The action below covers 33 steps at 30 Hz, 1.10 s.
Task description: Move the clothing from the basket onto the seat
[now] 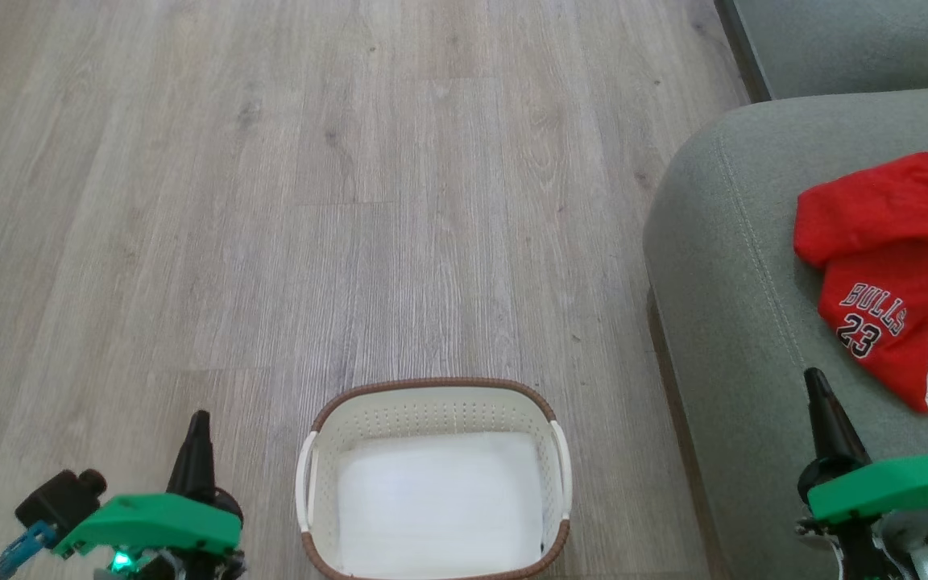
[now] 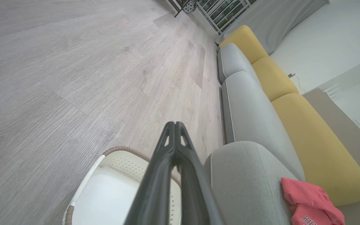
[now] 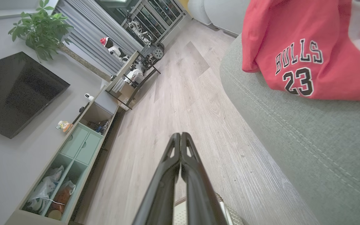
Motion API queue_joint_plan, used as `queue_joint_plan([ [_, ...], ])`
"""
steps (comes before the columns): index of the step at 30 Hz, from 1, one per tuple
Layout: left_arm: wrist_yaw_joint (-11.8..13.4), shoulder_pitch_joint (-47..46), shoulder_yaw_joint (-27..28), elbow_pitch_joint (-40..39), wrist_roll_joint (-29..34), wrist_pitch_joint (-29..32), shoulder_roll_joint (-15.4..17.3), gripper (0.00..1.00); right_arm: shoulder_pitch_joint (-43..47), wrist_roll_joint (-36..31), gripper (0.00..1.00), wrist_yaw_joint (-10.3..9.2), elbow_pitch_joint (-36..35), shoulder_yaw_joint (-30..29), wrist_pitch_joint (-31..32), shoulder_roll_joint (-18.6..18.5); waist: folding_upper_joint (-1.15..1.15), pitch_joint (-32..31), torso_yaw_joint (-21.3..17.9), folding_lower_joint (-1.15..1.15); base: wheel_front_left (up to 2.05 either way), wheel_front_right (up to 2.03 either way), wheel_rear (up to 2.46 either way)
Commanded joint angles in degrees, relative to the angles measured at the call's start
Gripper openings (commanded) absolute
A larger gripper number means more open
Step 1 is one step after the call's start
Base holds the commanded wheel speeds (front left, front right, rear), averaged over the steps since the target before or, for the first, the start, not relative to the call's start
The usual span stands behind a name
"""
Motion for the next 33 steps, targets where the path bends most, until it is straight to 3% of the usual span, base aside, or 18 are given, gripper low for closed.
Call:
queue_joint_plan([
  [1, -0.60, -2.92, 1.61, -1.95, -1.24, 0.29, 0.15, 0.00, -3.43, 1.28, 0.00, -0.01, -1.67, -0.19, 0.44, -0.34, 0.00, 0.00, 0.00, 0.00, 0.00, 0.00, 0.00],
  [33, -2.96, -5.19, 5.04, -1.97, -21.67, 5.56, 0.13, 0.00, -5.46, 19.03, 0.00, -0.02, -0.35, -3.01, 5.77, 2.90, 0.00, 0.15, 0.03, 0.00, 0.00, 0.00, 0.00],
])
